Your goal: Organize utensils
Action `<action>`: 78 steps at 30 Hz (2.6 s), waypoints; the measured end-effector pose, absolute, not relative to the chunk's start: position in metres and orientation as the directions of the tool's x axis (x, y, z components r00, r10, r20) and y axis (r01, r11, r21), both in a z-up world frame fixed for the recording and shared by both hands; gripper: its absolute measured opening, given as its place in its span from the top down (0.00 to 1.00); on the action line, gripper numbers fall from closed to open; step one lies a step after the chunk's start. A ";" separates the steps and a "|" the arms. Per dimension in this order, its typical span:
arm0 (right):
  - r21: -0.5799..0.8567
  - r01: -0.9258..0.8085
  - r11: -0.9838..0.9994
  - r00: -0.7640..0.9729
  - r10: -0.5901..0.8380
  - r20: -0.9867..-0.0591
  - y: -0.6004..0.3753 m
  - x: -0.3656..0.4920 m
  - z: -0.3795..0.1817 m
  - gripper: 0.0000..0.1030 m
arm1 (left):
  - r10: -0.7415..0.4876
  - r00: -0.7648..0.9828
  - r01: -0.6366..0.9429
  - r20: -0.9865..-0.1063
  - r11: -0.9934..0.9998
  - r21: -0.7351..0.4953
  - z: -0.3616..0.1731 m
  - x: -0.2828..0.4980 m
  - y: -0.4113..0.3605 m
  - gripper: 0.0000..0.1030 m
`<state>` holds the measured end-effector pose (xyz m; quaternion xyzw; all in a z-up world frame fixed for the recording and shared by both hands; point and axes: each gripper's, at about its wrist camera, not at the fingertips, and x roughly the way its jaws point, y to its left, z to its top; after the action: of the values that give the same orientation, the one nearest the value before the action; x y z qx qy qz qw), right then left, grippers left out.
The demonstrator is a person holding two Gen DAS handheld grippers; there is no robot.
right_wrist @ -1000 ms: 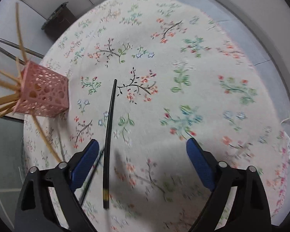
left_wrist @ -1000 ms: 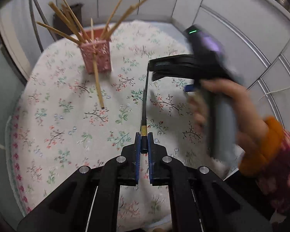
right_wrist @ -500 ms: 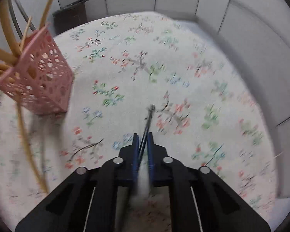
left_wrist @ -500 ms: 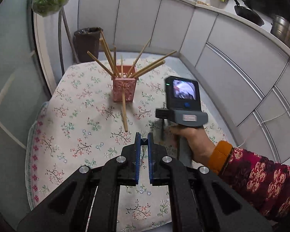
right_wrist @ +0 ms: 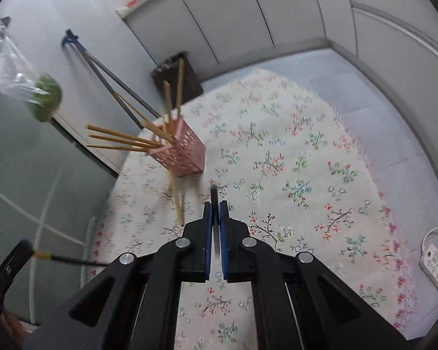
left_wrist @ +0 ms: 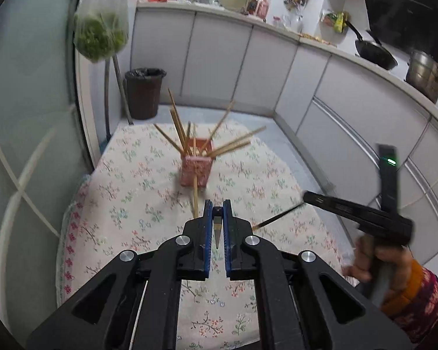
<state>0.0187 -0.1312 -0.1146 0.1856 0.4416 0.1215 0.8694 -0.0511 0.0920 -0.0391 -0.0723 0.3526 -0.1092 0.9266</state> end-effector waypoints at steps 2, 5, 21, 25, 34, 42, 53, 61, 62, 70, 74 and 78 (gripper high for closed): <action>0.418 -0.077 0.905 0.608 0.375 -0.700 -0.140 0.004 -0.089 0.95 | -0.253 0.738 0.152 -0.625 0.966 -0.210 -0.029 -0.049 0.094 0.94; 0.403 -0.109 0.908 0.647 0.373 -0.665 -0.144 0.002 -0.052 0.95 | -0.241 0.761 0.157 -0.602 0.969 -0.189 -0.007 -0.042 0.095 0.94; 0.394 -0.233 0.889 0.797 0.407 -0.446 -0.135 0.070 0.098 0.95 | -0.199 0.843 0.148 -0.500 0.979 -0.140 0.066 0.066 0.076 0.94; 0.365 -0.240 0.900 0.801 0.396 -0.449 -0.117 0.102 0.093 0.95 | -0.178 0.836 0.124 -0.520 0.983 -0.136 0.043 0.113 0.074 0.94; 0.351 -0.238 0.906 0.775 0.395 -0.494 -0.089 0.151 0.034 0.95 | -0.190 0.822 0.062 -0.537 0.967 -0.248 -0.016 0.133 0.100 0.87; 0.359 -0.207 0.910 0.773 0.377 -0.510 -0.072 0.161 0.026 0.95 | -0.184 0.891 0.018 -0.414 0.927 -0.374 0.022 0.082 0.140 0.86; 0.322 -0.225 0.920 0.779 0.368 -0.508 -0.025 0.182 0.038 0.95 | -0.186 0.878 -0.016 -0.441 0.910 -0.415 0.017 0.090 0.162 0.81; 0.292 -0.227 0.929 0.758 0.357 -0.546 0.010 0.206 -0.023 0.95 | -0.152 0.868 -0.045 -0.473 0.924 -0.379 0.007 0.094 0.165 0.81; 0.294 -0.227 0.928 0.753 0.359 -0.552 0.011 0.207 -0.032 0.92 | -0.142 0.867 -0.056 -0.477 0.925 -0.376 0.005 0.094 0.166 0.81; 0.300 -0.192 0.934 0.754 0.336 -0.565 -0.015 0.168 -0.059 0.82 | -0.091 0.882 -0.073 -0.462 0.943 -0.325 0.015 0.071 0.152 0.73; 0.224 -0.125 0.967 0.812 0.229 -0.537 -0.037 0.130 -0.037 0.51 | -0.015 0.900 -0.094 -0.436 0.970 -0.226 0.019 0.063 0.115 0.51; 0.157 -0.031 0.987 0.855 0.107 -0.507 -0.060 0.102 -0.026 0.32 | 0.086 0.925 -0.142 -0.369 0.982 -0.127 0.022 0.049 0.080 0.17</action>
<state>0.1016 -0.0603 -0.0261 0.0717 0.2668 0.0360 0.9604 0.0492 0.0797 0.0217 -0.0759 0.1841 0.0582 0.9782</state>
